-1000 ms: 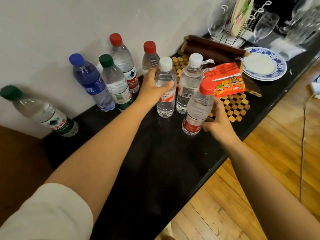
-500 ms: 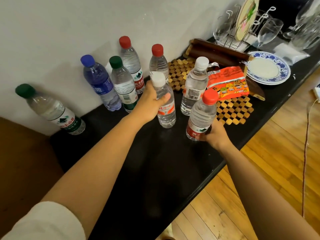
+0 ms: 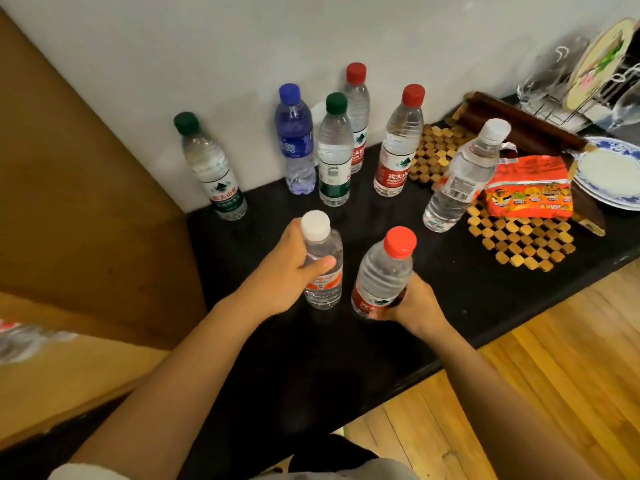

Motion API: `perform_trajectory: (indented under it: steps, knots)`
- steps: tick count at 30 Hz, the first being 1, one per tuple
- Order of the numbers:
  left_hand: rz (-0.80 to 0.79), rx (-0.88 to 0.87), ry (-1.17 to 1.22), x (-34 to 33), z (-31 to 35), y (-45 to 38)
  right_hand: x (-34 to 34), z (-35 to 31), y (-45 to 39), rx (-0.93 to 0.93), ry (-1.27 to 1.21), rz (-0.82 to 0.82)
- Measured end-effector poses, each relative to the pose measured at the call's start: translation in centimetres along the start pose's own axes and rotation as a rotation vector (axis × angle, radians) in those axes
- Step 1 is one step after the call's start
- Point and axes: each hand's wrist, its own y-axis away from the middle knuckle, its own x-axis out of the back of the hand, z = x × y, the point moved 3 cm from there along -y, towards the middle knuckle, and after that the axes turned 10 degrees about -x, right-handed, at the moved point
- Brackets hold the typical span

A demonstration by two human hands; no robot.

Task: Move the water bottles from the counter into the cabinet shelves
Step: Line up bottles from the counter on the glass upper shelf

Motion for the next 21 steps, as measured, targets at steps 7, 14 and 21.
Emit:
perform_trajectory:
  steps: [7, 14, 21]
  knots:
    - [0.071, 0.058, 0.072, 2.8, -2.2, 9.1, -7.1, -2.1, 1.4, 0.113, 0.187, -0.206]
    - [0.112, 0.104, 0.079, 4.2, -4.5, 17.7, -12.6, -4.0, 3.5, 0.207, 0.246, -0.429]
    - [0.317, 0.095, 0.264, 5.3, -7.3, 23.3, -18.3, -4.9, 5.8, 0.262, 0.356, -0.541]
